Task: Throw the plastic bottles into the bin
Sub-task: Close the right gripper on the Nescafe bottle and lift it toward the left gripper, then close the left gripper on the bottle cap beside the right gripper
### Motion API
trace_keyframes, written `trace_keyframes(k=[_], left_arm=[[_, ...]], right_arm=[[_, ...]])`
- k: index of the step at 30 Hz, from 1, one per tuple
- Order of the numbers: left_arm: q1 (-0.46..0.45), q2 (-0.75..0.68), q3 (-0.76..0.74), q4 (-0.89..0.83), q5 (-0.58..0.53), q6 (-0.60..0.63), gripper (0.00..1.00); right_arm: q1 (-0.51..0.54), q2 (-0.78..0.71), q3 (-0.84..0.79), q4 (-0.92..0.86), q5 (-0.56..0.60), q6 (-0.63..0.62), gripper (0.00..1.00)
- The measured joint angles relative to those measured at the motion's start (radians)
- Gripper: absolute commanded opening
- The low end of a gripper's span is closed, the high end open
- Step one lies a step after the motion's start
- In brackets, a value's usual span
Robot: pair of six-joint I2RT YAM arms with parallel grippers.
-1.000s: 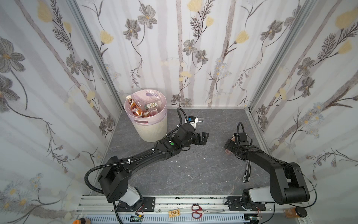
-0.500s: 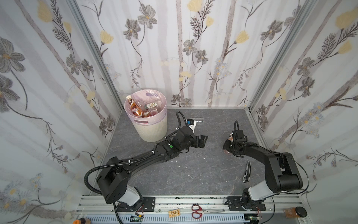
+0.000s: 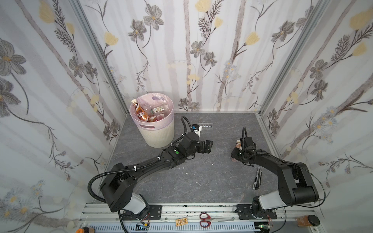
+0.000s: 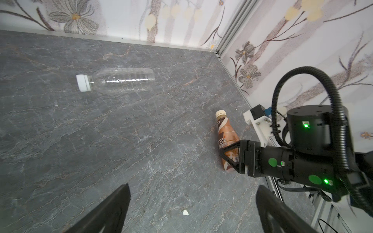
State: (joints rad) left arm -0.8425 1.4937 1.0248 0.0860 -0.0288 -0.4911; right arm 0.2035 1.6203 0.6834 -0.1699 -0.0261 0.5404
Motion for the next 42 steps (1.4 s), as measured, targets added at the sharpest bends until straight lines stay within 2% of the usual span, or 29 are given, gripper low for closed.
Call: trace_keyframes(k=[9, 19, 24, 30, 35, 42], left_arm=[[0.085, -0.031, -0.075, 0.008, 0.034, -0.092, 1.00], [0.164, -0.066, -0.167, 0.014, 0.070, -0.174, 1.00], [0.171, -0.066, -0.195, 0.014, 0.084, -0.201, 1.00], [0.189, -0.060, -0.211, 0.016, 0.102, -0.226, 1.00], [0.201, -0.055, -0.211, 0.036, 0.154, -0.254, 1.00], [0.202, -0.047, -0.214, 0.151, 0.269, -0.299, 1.00]], right_arm=[[0.285, -0.064, -0.006, 0.024, 0.010, 0.001, 0.56], [0.503, 0.040, 0.047, 0.050, 0.057, -0.027, 0.57], [0.572, 0.065, 0.085, 0.055, 0.088, -0.045, 0.56], [0.623, 0.025, 0.089, 0.087, 0.124, -0.060, 0.57], [0.669, -0.016, 0.095, 0.106, 0.127, -0.074, 0.57], [0.687, -0.064, 0.124, 0.129, 0.133, -0.079, 0.57]])
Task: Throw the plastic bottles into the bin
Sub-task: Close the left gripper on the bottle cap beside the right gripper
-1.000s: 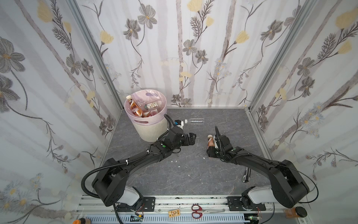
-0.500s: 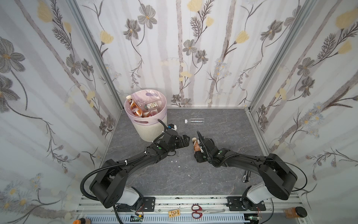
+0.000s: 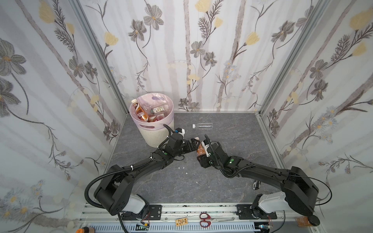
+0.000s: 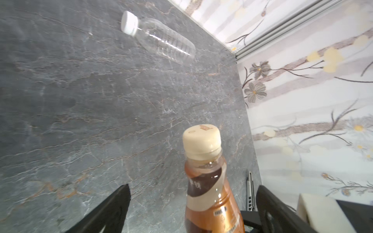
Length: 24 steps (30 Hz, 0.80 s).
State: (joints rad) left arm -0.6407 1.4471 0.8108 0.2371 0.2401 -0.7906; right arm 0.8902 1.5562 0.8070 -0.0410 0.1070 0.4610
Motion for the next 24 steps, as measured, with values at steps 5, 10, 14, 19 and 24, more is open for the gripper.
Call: trace_keyframes(k=[5, 10, 14, 19, 24], left_arm=[[-0.001, 0.014, 0.000, 0.029, 0.030, -0.007, 0.91], [-0.001, 0.017, 0.001, 0.050, 0.033, -0.007, 0.84], [-0.001, 0.023, 0.015, 0.056, 0.024, -0.007, 0.76], [-0.001, 0.030, 0.031, 0.067, 0.025, -0.007, 0.65], [-0.010, 0.035, 0.037, 0.074, 0.024, -0.008, 0.54]], right_arm=[[0.008, -0.020, 0.006, 0.009, 0.004, -0.005, 0.57], [0.018, -0.041, 0.002, 0.018, -0.004, -0.018, 0.57], [0.025, -0.060, -0.016, 0.039, -0.008, -0.026, 0.57], [0.028, -0.065, -0.030, 0.060, -0.023, -0.031, 0.58], [0.031, -0.065, -0.038, 0.071, -0.023, -0.035, 0.58]])
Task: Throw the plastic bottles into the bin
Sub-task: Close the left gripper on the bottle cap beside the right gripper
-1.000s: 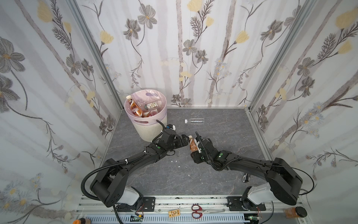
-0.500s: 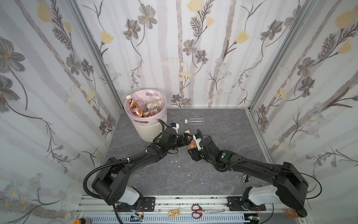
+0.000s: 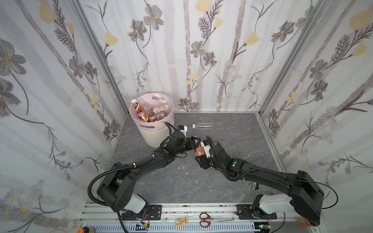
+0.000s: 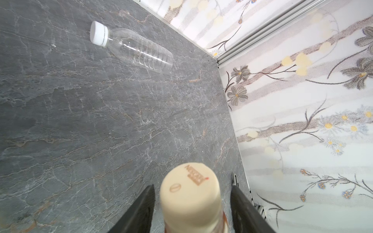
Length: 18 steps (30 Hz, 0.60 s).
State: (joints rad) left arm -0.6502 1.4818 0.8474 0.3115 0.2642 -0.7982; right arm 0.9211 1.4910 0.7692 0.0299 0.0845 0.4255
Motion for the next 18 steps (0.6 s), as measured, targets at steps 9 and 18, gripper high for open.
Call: trace_keyframes(k=[9, 18], left_arm=[[-0.014, 0.001, 0.000, 0.034, -0.006, -0.020, 0.35], [0.023, -0.066, 0.069, -0.047, -0.077, 0.051, 0.31]], right_arm=[[0.000, -0.002, 0.000, 0.016, 0.001, 0.000, 0.66], [-0.003, -0.147, -0.067, 0.013, 0.023, -0.026, 1.00]])
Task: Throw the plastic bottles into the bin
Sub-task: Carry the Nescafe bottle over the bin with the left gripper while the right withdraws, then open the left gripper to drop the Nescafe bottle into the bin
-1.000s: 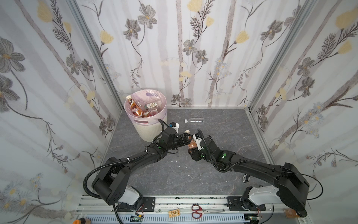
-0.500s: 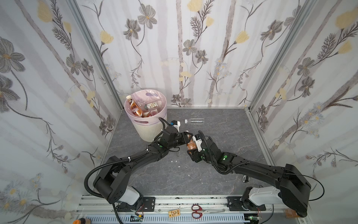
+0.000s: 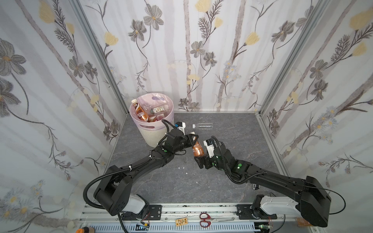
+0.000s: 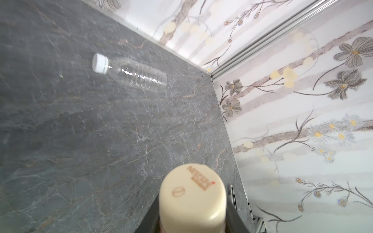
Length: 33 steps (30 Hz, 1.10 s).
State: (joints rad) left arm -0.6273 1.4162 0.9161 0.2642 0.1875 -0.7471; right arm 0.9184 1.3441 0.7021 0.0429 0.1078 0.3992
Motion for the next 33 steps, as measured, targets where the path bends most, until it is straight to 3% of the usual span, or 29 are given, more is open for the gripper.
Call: trace_keyframes(k=[10, 17, 25, 28, 31, 32, 33], left_arm=[[0.005, -0.201, 0.264, -0.122, -0.240, 0.254, 0.32], [0.008, -0.351, 0.442, -0.097, -0.500, 0.517, 0.35], [0.045, -0.417, 0.456, 0.137, -0.669, 0.757, 0.35], [0.147, -0.326, 0.455, 0.183, -0.704, 0.795, 0.48], [0.283, -0.179, 0.515, 0.068, -0.693, 0.718, 0.79], [0.317, -0.122, 0.560, -0.010, -0.666, 0.679, 0.99], [0.328, -0.082, 0.594, -0.083, -0.658, 0.646, 1.00]], right_arm=[[-0.101, -0.327, -0.116, -0.002, 0.089, -0.015, 1.00], [-0.134, -0.325, -0.125, 0.011, 0.078, -0.015, 1.00], [-0.135, -0.277, -0.129, 0.047, 0.040, 0.000, 1.00], [-0.135, -0.274, -0.129, 0.065, 0.019, 0.011, 1.00], [-0.135, -0.273, -0.131, 0.066, 0.002, 0.021, 1.00], [-0.135, -0.274, -0.132, 0.068, -0.005, 0.024, 1.00], [-0.134, -0.277, -0.134, 0.069, -0.009, 0.029, 1.00]])
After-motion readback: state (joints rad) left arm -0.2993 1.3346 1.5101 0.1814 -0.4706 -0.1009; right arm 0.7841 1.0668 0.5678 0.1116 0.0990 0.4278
